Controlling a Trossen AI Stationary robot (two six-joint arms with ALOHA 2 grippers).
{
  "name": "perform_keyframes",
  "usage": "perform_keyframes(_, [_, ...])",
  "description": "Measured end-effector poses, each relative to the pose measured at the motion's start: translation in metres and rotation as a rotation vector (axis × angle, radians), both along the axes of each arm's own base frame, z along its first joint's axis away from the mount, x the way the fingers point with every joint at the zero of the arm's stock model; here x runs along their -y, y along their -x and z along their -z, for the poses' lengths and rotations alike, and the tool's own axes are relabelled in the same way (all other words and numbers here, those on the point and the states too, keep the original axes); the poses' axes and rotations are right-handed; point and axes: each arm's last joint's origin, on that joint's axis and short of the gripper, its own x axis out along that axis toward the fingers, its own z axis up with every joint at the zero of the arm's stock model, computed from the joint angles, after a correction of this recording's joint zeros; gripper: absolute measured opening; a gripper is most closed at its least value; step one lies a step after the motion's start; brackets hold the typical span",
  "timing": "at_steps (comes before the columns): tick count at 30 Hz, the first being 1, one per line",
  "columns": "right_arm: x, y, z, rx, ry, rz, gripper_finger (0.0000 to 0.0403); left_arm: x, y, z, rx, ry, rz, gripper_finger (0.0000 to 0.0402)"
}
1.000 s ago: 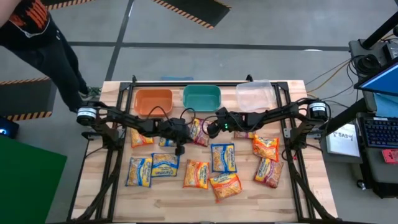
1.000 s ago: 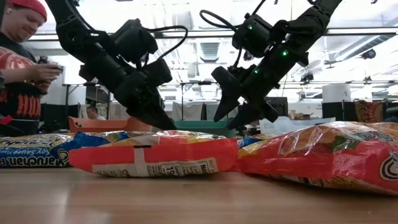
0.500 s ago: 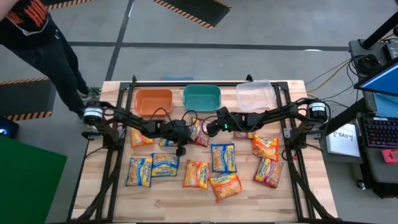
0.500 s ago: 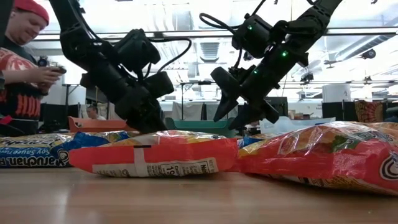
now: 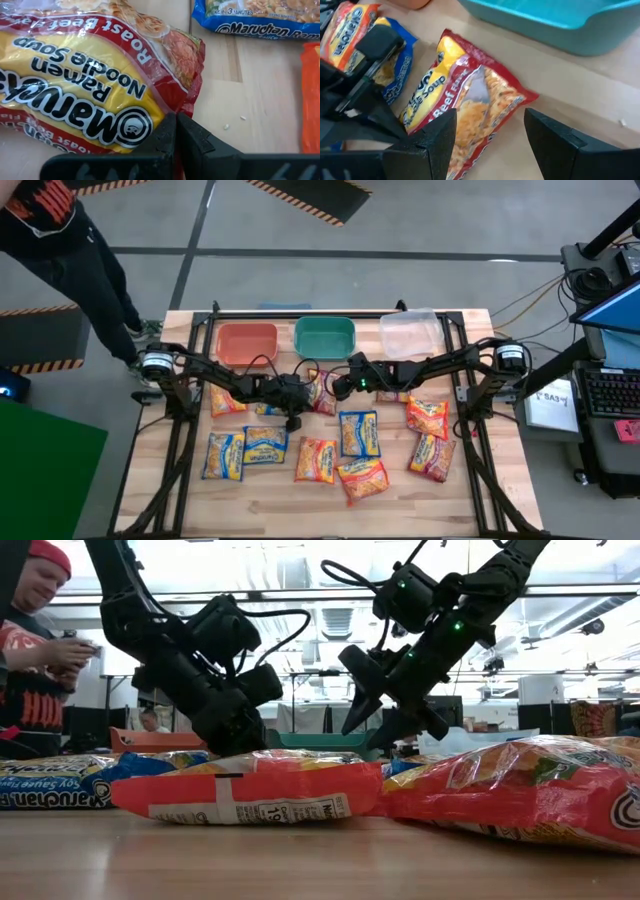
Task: Sort Maruchan noodles
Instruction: Put the red noodle pack into the green bin
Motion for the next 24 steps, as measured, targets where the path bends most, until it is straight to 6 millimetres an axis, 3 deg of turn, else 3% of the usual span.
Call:
perform_keyframes(7, [0.000,-0.001,0.002,0.000,-0.004,-0.004,0.0279,0.000,0.000,-0.001,0.009,-0.003,0.001,0.0000])
perform_keyframes(13, [0.001,-0.007,0.016,0.005,-0.003,-0.003,0.0318,0.000,0.000,-0.001,0.009,-0.004,0.002,0.0000])
perform_keyframes(24, [0.002,-0.029,0.036,0.161,0.031,-0.111,0.0318,0.000,0.000,-0.001,0.010,-0.006,0.003,0.0000])
